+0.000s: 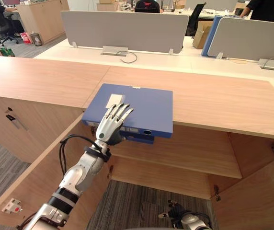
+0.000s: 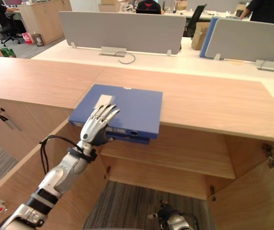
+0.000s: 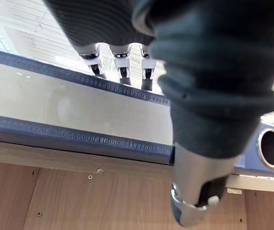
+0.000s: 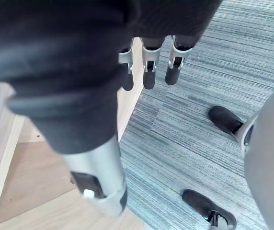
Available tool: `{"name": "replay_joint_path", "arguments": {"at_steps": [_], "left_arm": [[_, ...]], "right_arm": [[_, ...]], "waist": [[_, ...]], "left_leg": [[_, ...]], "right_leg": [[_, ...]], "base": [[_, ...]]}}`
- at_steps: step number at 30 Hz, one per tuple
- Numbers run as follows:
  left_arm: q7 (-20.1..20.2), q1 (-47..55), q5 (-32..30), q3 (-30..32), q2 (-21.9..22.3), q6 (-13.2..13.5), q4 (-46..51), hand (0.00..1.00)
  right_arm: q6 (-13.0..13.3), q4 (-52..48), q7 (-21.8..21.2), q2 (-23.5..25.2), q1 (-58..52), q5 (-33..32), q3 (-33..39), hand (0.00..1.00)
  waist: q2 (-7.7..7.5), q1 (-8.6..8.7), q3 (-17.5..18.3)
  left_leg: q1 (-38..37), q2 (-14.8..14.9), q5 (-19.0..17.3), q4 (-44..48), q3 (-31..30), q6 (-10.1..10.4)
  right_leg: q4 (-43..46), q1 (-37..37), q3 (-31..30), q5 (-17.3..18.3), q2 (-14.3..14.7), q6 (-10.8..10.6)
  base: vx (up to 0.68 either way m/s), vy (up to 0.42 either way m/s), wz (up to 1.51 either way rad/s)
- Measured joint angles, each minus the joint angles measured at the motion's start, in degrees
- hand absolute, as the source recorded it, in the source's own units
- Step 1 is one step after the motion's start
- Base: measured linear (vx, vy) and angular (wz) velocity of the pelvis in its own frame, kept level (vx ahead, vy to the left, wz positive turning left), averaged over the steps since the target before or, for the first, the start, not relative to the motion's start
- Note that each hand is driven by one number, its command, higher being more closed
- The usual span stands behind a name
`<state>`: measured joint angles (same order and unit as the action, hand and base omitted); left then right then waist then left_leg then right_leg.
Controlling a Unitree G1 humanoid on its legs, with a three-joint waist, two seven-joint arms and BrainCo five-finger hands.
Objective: Walk over to the cabinet, pick up the folder, carry it to the office cabinet, place the folder inside the office cabinet, then close the office cabinet door
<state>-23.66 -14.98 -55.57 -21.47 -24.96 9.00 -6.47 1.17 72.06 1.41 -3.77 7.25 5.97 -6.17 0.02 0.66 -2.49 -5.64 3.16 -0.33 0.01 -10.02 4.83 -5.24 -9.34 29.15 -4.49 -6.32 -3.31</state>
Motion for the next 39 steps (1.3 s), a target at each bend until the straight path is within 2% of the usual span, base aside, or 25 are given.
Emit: {"name": "replay_joint_path", "arguments": {"at_steps": [4,7,11,16,19,22,25,27,29,31,33,34,35,37,39], "left_arm": [[-0.16,-0.75,-0.91,0.01,0.14,-0.17,-2.07,1.0],[-1.58,-3.36,-1.41,0.51,0.69,-0.8,-3.17,1.0],[-3.99,-4.77,-3.72,1.33,1.08,-1.97,-4.56,1.0],[-5.51,-5.14,-5.83,1.74,1.09,-2.18,-4.82,1.0],[-6.31,-5.08,-5.92,2.23,1.62,-3.58,-4.9,1.0],[-6.71,-3.68,-5.14,5.57,6.91,-6.04,-1.14,1.0],[-7.02,0.4,-2.6,8.15,13.25,-7.79,10.08,1.0],[-7.98,4.98,3.3,11.21,18.35,-7.79,22.14,1.0],[-8.06,7.21,9.65,13.77,19.93,-6.27,28.04,1.0],[-7.75,9.89,22.34,19.65,20.49,-2.42,34.68,1.0],[-7.63,11.49,30.16,23.67,20.89,0.09,37.39,1.0],[-6.73,13.55,39.69,26.87,21.55,3.51,39.19,1.0],[-6.16,14.56,43.78,28.01,21.82,5.1,39.82,1.0],[-1.72,18.03,59.56,32.53,23.73,10.3,42.36,1.0],[1.33,19.58,68.18,34.87,24.98,13.1,43.82,1.0]], "right_arm": [[-0.03,-0.1,-0.01,-0.19,0.0,0.01,-0.03,0.0],[-0.02,-0.35,-0.02,-0.31,0.0,0.01,-0.11,0.0],[0.0,-0.4,-0.02,-0.31,0.01,0.0,-0.18,0.0],[0.03,-0.44,0.04,-0.31,0.01,0.0,-0.22,0.0],[0.09,-0.53,0.37,-0.31,0.01,-0.03,-0.48,0.0],[0.09,-0.48,1.07,-0.3,-0.39,-0.13,-0.53,0.0],[0.24,-0.51,2.12,-0.33,-1.99,-0.25,0.07,0.0],[0.4,-1.47,2.58,-0.42,-3.31,-0.63,2.32,0.0],[0.62,-2.4,2.64,-0.55,-4.37,-2.12,2.68,0.0],[0.87,-4.14,2.45,-0.87,-6.11,-4.91,2.83,0.0],[1.25,-6.37,2.06,-1.14,-7.99,-7.34,3.69,0.0],[1.75,-8.24,1.84,-1.14,-9.91,-10.21,5.09,0.0],[2.03,-9.01,1.73,-1.15,-10.73,-11.66,5.11,0.0],[2.9,-12.59,1.44,-0.83,-13.68,-16.52,8.44,0.0],[3.08,-17.51,1.59,-0.03,-16.64,-19.7,10.56,0.0]], "waist": [[0.37,0.25,-0.35],[0.58,0.33,-0.52],[0.57,1.32,-0.53],[0.57,1.59,-0.55],[0.62,1.71,-0.63],[0.62,1.74,-0.67],[0.7,1.42,-0.59],[0.72,1.14,-0.61],[0.73,0.86,-0.53],[0.76,0.05,-0.45],[0.86,-0.26,-0.39],[0.83,-0.31,0.17],[0.83,-0.38,0.59],[1.03,-0.3,1.26],[1.15,-0.27,1.37]], "left_leg": [[-0.31,0.15,0.0,-0.34,0.38,0.01],[-0.51,0.18,0.0,-0.68,0.79,0.0],[-0.6,0.18,-0.05,-0.79,1.19,-0.04],[-1.08,0.21,-0.21,-0.81,1.92,-0.11],[-1.56,0.26,-0.41,-0.8,3.21,-0.25],[-1.46,0.33,-0.52,-0.78,3.9,-0.44],[-0.55,0.4,-0.79,-0.53,4.84,-0.72],[-0.48,0.59,-0.93,-0.52,6.46,-0.75],[-0.74,0.78,-1.24,-0.26,7.52,-0.6],[-0.89,1.07,-1.74,0.36,9.92,-0.55],[-1.42,1.34,-2.28,0.42,11.09,-0.61],[-1.58,1.61,-2.98,0.91,12.38,-0.53],[-1.42,1.67,-3.28,1.23,12.8,-0.52],[-1.34,1.74,-4.23,2.22,14.57,-0.75],[-1.39,1.79,-4.52,2.38,15.64,-0.77]], "right_leg": [[0.0,0.07,-0.52,0.0,0.09,0.0],[0.0,0.22,-0.93,-0.01,0.08,-0.01],[-0.01,0.4,-1.24,-0.02,0.05,-0.03],[-0.02,0.35,-2.09,-0.1,0.04,-0.12],[-0.03,0.44,-3.2,-0.4,0.04,-0.08],[-0.03,1.0,-4.07,-0.67,-0.09,-0.07],[-0.02,2.1,-5.21,-0.78,-0.4,-0.03],[0.02,3.23,-6.83,-0.97,-0.19,0.09],[0.03,3.5,-7.93,-1.01,0.05,0.14],[0.03,4.36,-10.57,-1.31,0.46,0.47],[0.01,4.54,-11.85,-1.45,0.81,0.57],[0.01,4.89,-13.14,-1.63,1.12,0.71],[0.0,5.28,-13.8,-1.74,1.21,0.77],[0.01,5.87,-15.48,-2.11,1.67,0.7],[0.0,6.07,-16.39,-2.17,1.8,0.68]], "base": [[-0.02,0.021,-0.05],[0.0,0.03,-0.07],[0.0,0.021,-0.04],[-0.01,0.031,-0.08],[-0.03,0.039,-0.19],[-0.03,0.035,-0.14],[-0.02,0.054,-0.19],[0.04,0.052,-0.34],[0.04,0.034,-0.35],[0.02,0.044,-0.51],[0.01,0.04,-0.46],[-0.01,0.039,-0.42],[-0.01,0.06,-0.55],[-0.01,0.038,-0.45],[-0.02,0.029,-0.29]]}}
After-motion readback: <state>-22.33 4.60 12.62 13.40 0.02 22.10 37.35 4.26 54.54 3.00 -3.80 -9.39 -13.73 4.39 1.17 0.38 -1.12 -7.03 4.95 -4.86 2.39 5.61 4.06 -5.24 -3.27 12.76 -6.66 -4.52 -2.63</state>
